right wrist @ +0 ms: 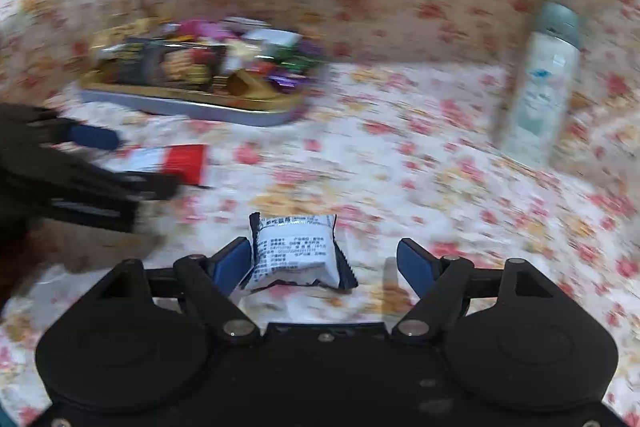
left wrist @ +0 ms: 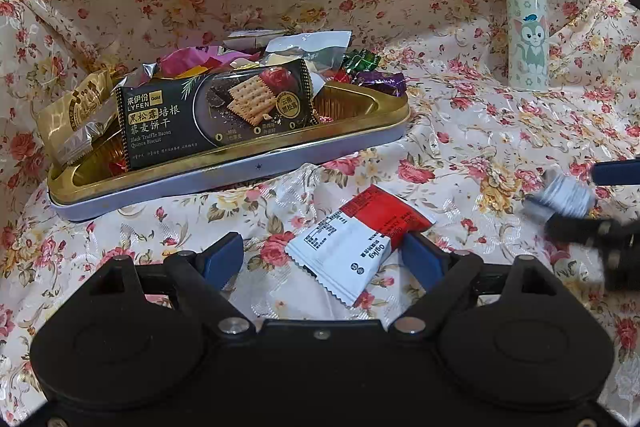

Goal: Organize snacks
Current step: 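Grasp the red-white packet with left tool while right tool grasps white packet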

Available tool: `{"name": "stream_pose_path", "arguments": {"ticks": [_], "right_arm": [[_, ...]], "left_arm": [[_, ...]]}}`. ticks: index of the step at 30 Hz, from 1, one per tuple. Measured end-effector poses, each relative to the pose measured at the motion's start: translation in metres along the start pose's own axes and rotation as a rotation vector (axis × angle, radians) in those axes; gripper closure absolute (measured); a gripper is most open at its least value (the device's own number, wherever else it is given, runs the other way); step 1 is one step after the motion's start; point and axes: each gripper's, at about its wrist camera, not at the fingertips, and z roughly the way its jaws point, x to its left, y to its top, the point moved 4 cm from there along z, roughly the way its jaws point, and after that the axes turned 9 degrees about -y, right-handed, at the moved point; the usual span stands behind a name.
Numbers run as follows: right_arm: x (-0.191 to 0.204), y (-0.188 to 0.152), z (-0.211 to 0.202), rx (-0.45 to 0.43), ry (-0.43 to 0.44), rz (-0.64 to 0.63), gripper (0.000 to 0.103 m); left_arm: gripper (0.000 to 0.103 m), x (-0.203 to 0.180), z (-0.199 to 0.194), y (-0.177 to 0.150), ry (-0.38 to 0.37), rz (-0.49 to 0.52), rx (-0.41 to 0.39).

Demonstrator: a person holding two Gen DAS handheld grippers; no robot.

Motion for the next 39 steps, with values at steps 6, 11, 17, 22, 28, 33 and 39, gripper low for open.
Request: {"name": "stream_pose_path", "arguments": {"ticks": [6, 11, 17, 22, 28, 33, 39], "right_arm": [[-0.03, -0.012, -0.014, 0.1, 0.085, 0.281, 0.031], [-0.028, -0.008, -0.005, 0.135, 0.157, 0.401, 0.036], [-0.018, 0.017, 0.021, 0.115, 0.143, 0.381, 0.035], [-0.003, 0.027, 0.037, 0.056, 0.071, 0.218, 0.041], [0.0, 0.013, 0.028, -0.019, 0.053, 0.073, 0.048], [-0.009, 0.006, 0.025, -0.049, 0.09, 0.066, 0.064], [-0.018, 0.008, 0.035, -0.075, 0.095, 0.09, 0.066]], "left_arm": [[0.015, 0.0, 0.0, 0.0, -0.001, 0.0, 0.0], [0.015, 0.0, 0.0, 0.0, 0.001, 0.0, 0.001], [0.015, 0.0, 0.0, 0.0, 0.0, 0.0, 0.001], [0.015, 0.0, 0.0, 0.0, 0.0, 0.0, 0.001], [0.015, 0.0, 0.0, 0.0, 0.0, 0.0, 0.001], [0.015, 0.0, 0.0, 0.0, 0.001, 0.001, 0.001], [0.014, -0.001, 0.0, 0.001, 0.004, 0.004, 0.001]]}}
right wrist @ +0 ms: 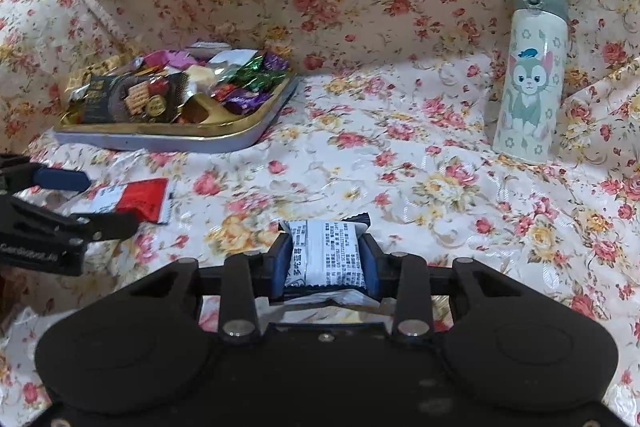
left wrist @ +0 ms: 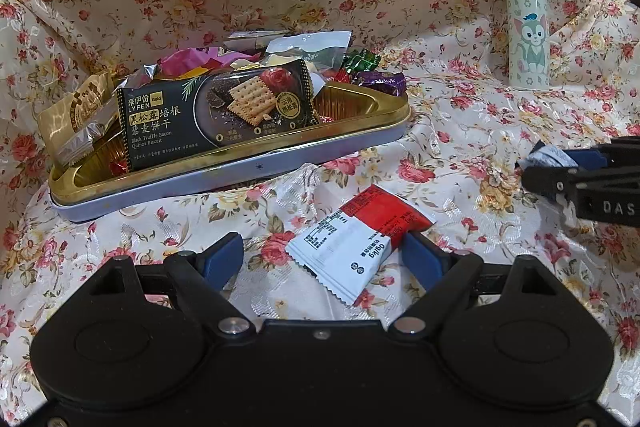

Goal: Organize snacks
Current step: 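Grasp the red-white packet with left tool while right tool grasps white packet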

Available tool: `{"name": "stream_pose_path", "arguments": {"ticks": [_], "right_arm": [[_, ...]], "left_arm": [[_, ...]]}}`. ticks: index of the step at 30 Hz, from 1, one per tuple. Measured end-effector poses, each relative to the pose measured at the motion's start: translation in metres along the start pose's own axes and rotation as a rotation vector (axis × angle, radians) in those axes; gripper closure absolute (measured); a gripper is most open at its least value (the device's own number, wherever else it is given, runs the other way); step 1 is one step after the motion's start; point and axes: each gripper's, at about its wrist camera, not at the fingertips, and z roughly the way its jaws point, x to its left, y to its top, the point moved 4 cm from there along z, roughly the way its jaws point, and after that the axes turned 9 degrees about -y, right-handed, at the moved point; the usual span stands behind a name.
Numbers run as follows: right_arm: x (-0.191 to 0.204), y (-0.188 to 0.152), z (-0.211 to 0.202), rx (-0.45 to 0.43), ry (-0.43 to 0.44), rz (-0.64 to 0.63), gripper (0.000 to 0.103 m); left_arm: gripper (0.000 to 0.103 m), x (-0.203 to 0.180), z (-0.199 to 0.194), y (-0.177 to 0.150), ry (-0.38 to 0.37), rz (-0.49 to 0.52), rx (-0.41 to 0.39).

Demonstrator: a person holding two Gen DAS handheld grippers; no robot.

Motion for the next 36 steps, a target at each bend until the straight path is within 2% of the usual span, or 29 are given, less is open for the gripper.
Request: {"name": "stream_pose_path", "arguments": {"ticks": [8, 12, 15, 20, 22, 27, 31, 33, 36], "right_arm": [[-0.002, -0.001, 0.003, -0.014, 0.006, 0.014, 0.065], [-0.003, -0.001, 0.003, -0.014, 0.009, 0.019, 0.065], [-0.005, -0.002, 0.003, -0.013, 0.02, 0.038, 0.065], [-0.007, -0.002, 0.003, -0.013, 0.033, 0.062, 0.065], [-0.008, -0.002, 0.003, -0.013, 0.036, 0.069, 0.065], [-0.011, -0.002, 0.004, -0.012, 0.049, 0.093, 0.065], [-0.012, -0.003, 0.004, -0.012, 0.057, 0.113, 0.065], [-0.013, -0.003, 0.004, -0.012, 0.06, 0.123, 0.065], [-0.014, -0.003, 0.004, -0.012, 0.065, 0.133, 0.065]], "left_arm": [[0.015, -0.006, 0.0, 0.001, 0.035, 0.053, -0.006], [0.027, -0.019, -0.003, 0.001, 0.048, 0.134, -0.003], [0.028, -0.021, -0.001, 0.007, 0.019, 0.17, 0.034], [0.028, -0.005, 0.008, 0.02, -0.095, 0.107, 0.15], [0.036, -0.004, 0.009, 0.022, -0.126, 0.092, 0.175], [0.046, -0.02, -0.001, 0.016, -0.098, 0.041, 0.188], [0.046, -0.039, -0.009, 0.011, -0.129, 0.038, 0.233], [0.045, -0.045, -0.01, 0.01, -0.114, 0.062, 0.241], [0.042, -0.043, -0.005, 0.014, -0.093, 0.042, 0.242]]}}
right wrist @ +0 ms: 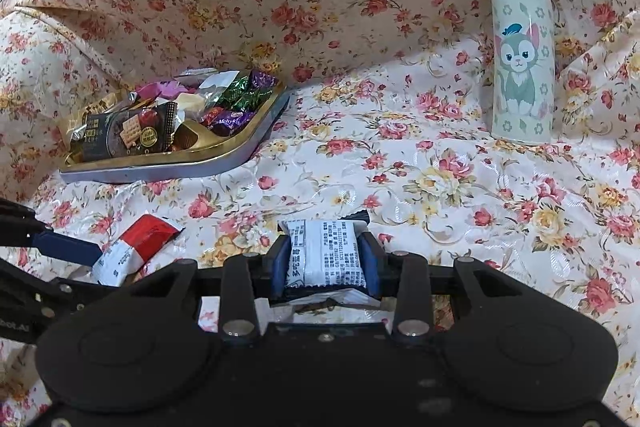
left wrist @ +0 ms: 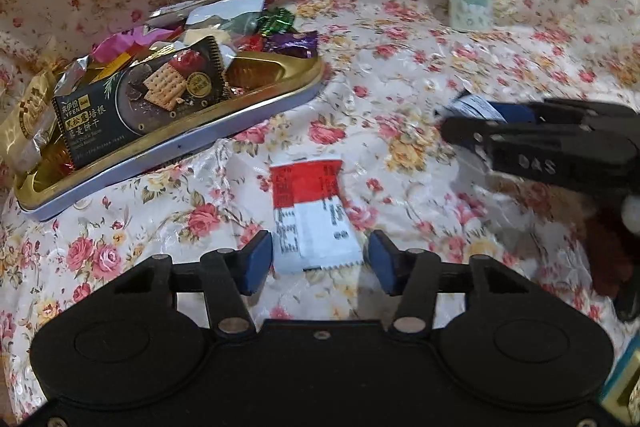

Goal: Organize snacks
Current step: 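Grasp the red-white packet with left tool while right tool grasps white packet, then carry both held packets over the second gold tray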

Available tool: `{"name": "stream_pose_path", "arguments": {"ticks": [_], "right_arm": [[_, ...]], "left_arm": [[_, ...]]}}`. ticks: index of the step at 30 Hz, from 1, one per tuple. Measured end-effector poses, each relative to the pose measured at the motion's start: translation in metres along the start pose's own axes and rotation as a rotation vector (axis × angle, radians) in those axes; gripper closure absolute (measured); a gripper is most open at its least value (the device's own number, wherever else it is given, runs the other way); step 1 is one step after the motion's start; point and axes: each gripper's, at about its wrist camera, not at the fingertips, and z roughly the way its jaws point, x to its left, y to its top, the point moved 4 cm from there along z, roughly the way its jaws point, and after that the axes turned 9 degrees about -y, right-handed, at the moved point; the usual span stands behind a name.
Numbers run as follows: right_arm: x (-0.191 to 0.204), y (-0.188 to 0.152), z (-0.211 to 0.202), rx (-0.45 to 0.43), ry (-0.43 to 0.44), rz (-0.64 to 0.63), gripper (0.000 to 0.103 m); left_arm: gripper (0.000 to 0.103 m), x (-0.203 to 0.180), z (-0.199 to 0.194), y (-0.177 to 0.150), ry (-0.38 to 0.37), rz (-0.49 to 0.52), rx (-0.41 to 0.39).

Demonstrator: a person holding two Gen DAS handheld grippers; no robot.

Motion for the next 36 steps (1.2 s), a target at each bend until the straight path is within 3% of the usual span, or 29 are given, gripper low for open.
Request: {"name": "stream_pose_path", "arguments": {"ticks": [16, 17, 19, 22, 29, 36], "right_arm": [[0.007, 0.0, 0.001, -0.005, -0.041, -0.058, 0.065], [0.007, 0.0, 0.001, -0.005, -0.041, -0.059, 0.065], [0.007, 0.0, 0.001, -0.005, -0.043, -0.063, 0.065], [0.007, 0.0, 0.001, -0.006, -0.044, -0.066, 0.065], [0.007, 0.0, 0.001, -0.007, -0.046, -0.071, 0.065], [0.007, 0.0, 0.001, -0.008, -0.048, -0.075, 0.065]], "left_arm": [[0.036, 0.005, 0.017, 0.012, 0.031, -0.094, -0.087], [0.038, 0.005, 0.016, 0.011, 0.032, -0.104, -0.094], [0.051, 0.007, 0.013, 0.01, 0.045, -0.125, -0.113], [0.058, 0.012, 0.01, 0.01, 0.042, -0.167, -0.124], [0.06, 0.015, -0.004, 0.006, 0.039, -0.257, -0.143], [0.06, -0.006, -0.052, -0.003, 0.095, -0.176, -0.167]]}}
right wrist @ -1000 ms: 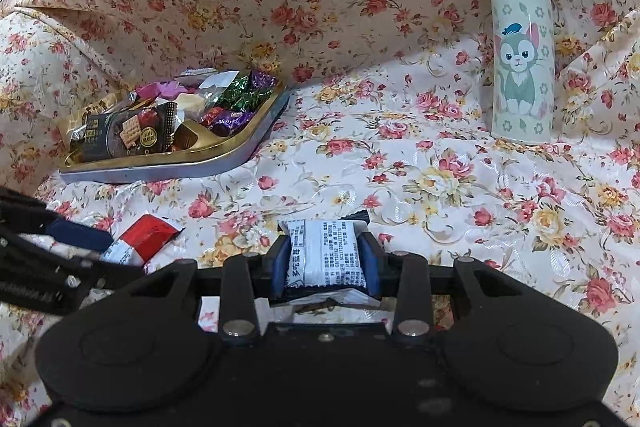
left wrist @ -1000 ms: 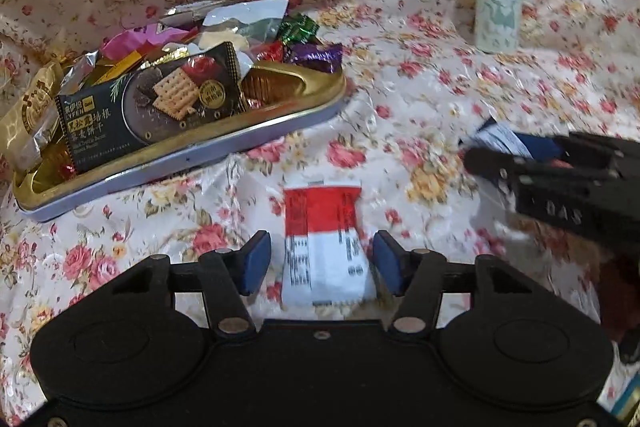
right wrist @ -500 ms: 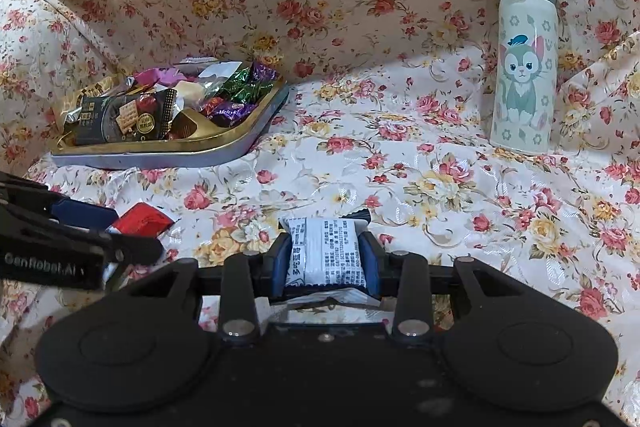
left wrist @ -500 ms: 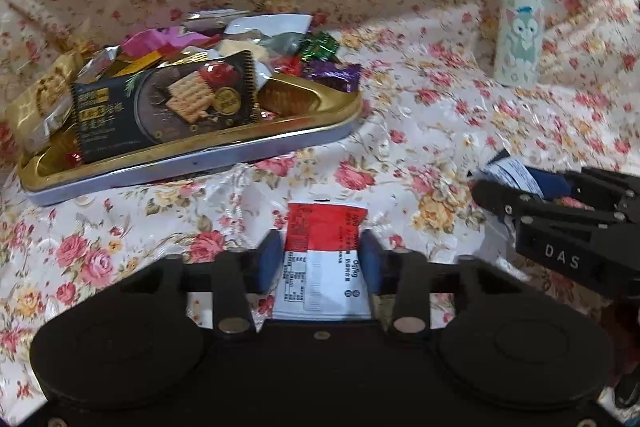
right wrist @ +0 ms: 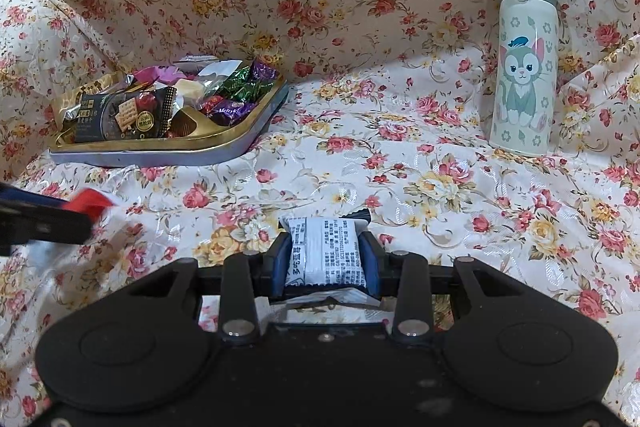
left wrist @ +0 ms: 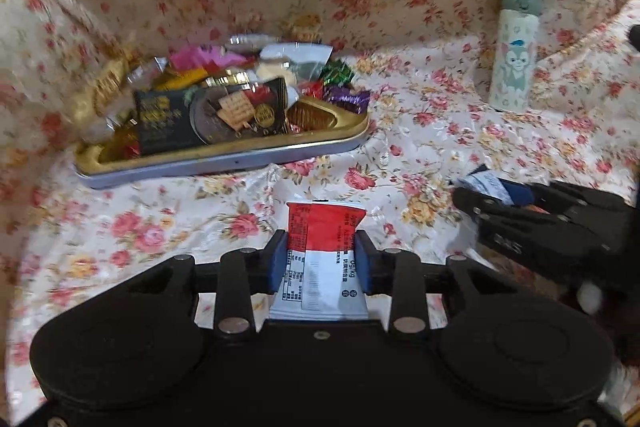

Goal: Organize snacks
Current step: 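Carry both held packets over the second gold tray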

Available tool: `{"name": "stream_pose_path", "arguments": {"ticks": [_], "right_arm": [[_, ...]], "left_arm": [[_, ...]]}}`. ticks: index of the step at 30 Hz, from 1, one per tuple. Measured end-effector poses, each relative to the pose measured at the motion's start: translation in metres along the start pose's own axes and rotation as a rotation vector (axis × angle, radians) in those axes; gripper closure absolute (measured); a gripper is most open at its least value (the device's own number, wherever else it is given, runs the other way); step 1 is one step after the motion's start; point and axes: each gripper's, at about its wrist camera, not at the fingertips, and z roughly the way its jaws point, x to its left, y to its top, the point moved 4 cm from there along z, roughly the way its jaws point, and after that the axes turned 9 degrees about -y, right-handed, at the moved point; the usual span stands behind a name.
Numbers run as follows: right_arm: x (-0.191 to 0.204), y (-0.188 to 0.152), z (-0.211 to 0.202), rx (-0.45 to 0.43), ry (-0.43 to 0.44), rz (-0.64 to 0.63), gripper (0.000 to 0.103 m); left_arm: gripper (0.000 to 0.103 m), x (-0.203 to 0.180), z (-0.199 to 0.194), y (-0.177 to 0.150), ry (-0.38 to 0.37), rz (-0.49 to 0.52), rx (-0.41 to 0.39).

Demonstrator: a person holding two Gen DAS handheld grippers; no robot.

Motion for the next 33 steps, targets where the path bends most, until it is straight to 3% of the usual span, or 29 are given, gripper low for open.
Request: {"name": "stream_pose_path", "arguments": {"ticks": [12, 22, 28, 33], "right_arm": [[0.006, 0.001, -0.002, -0.008, -0.033, -0.052, 0.065], [0.013, 0.006, -0.011, 0.012, -0.104, -0.128, 0.066], [-0.002, 0.026, -0.059, -0.023, -0.06, -0.032, 0.067], [-0.008, 0.033, -0.126, -0.094, 0.006, -0.04, 0.067]], "left_arm": [[0.06, -0.025, -0.081, -0.042, 0.04, 0.005, -0.032], [0.06, -0.054, -0.118, -0.09, -0.011, -0.043, -0.009], [0.06, -0.06, -0.131, -0.106, 0.008, -0.073, -0.01], [0.06, -0.067, -0.146, -0.115, 0.028, -0.065, -0.033]]}}
